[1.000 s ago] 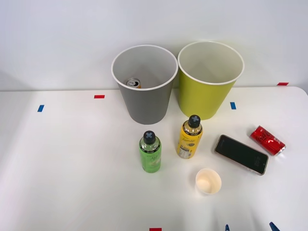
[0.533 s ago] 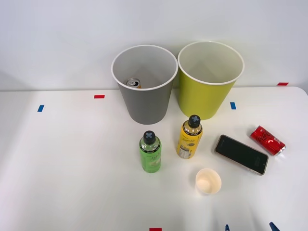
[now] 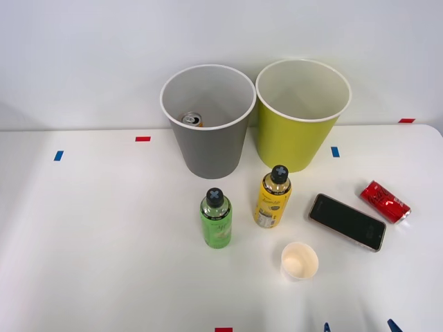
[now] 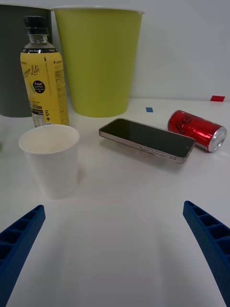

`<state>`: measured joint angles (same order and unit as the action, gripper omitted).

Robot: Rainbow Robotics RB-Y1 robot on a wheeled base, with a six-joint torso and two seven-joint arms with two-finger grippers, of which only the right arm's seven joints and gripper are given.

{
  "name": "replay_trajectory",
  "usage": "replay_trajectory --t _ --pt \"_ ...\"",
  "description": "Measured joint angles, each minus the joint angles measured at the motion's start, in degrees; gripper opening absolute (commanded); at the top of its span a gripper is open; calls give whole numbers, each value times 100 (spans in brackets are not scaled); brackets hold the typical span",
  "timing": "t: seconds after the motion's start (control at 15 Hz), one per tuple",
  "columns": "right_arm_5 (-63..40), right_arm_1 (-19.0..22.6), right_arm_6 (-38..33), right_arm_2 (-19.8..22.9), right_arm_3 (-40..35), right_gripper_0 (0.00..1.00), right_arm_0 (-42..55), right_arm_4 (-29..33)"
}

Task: Put cans in the gray bin, plastic bottles in the light green bin

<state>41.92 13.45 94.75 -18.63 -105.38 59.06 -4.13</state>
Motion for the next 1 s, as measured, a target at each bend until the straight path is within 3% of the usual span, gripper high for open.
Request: replay_trajectory --t 1.0 --pt "0 0 0 0 0 100 0 0"
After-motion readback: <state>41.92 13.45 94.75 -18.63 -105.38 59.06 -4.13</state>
